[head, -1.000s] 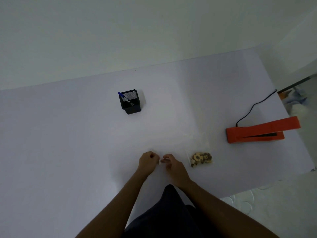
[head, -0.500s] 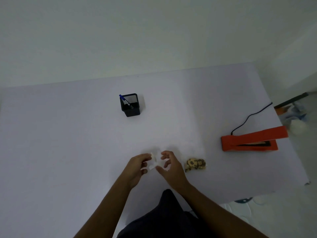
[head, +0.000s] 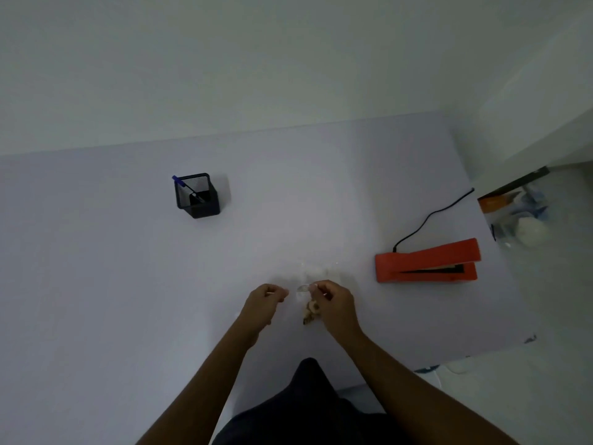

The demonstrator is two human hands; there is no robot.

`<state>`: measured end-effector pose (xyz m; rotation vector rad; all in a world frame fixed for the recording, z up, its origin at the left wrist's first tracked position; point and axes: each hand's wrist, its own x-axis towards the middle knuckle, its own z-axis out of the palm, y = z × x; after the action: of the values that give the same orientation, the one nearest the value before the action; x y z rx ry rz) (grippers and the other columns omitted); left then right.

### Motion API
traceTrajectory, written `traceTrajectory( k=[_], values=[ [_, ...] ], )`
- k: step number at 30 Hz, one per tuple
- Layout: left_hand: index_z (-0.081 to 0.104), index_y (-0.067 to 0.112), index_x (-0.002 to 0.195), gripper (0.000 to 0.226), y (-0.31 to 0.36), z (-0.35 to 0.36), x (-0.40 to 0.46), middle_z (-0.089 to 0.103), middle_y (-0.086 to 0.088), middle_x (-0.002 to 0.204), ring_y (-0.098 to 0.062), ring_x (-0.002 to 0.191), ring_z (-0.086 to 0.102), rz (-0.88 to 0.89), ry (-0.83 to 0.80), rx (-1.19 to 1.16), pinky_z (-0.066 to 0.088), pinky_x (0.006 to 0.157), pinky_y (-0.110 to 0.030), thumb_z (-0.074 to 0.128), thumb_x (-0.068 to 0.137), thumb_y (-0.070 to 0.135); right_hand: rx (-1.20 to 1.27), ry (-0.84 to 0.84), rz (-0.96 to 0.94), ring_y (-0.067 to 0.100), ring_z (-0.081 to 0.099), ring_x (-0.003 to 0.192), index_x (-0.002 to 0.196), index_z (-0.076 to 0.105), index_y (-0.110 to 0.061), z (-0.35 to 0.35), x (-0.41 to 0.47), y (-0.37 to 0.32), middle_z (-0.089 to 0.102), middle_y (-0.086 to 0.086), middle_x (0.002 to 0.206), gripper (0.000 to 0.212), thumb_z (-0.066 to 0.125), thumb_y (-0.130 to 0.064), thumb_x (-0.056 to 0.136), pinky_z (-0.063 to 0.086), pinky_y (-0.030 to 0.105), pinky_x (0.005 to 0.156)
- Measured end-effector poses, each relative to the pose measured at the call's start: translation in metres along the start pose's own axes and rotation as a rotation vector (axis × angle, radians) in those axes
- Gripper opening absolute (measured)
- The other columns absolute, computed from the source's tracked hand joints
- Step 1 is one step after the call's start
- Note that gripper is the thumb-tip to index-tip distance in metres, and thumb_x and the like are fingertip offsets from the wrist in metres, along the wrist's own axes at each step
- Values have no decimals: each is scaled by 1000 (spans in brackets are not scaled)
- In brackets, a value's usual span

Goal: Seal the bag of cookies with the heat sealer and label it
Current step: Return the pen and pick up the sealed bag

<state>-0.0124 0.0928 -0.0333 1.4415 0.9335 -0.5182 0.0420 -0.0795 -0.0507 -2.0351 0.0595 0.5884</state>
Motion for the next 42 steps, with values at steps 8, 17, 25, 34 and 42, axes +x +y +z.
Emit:
traceTrajectory(
  k=[8,17,25,34,42],
  values=[
    [67,18,104,17,-2,42,43,66,6,95,-12,88,62,269,88,412,44,74,-19,68,90,27,-118,-74,177,16,67,73,83,77,-4,-29,57,23,75,8,80,18,70,-18,90,52,24,67],
    [62,21,90,21,-3,60,70,65,7,78,-10,74,62,196,183,503,51,67,-25,77,81,32,-212,-124,208,17,60,55,67,67,5,-16,66,36,66,18,61,35,72,-26,82,46,31,55],
    [60,25,87,26,-2,61,72,63,11,76,-9,73,61,160,180,548,48,63,-23,81,76,36,-240,-124,208,22,71,72,77,75,1,-16,67,32,73,16,73,26,70,-23,84,58,40,67],
    [57,20,76,28,11,70,70,63,5,71,-12,64,59,96,262,588,41,53,-24,76,80,38,-264,-143,225,20,70,68,75,75,1,-17,69,29,73,13,72,27,70,-23,87,59,38,66],
    [54,19,75,28,16,73,69,64,2,73,-14,62,57,77,289,659,39,50,-25,74,81,38,-326,-174,188,19,65,63,72,71,-2,-17,70,29,70,10,68,31,68,-29,87,47,28,55]
  ],
)
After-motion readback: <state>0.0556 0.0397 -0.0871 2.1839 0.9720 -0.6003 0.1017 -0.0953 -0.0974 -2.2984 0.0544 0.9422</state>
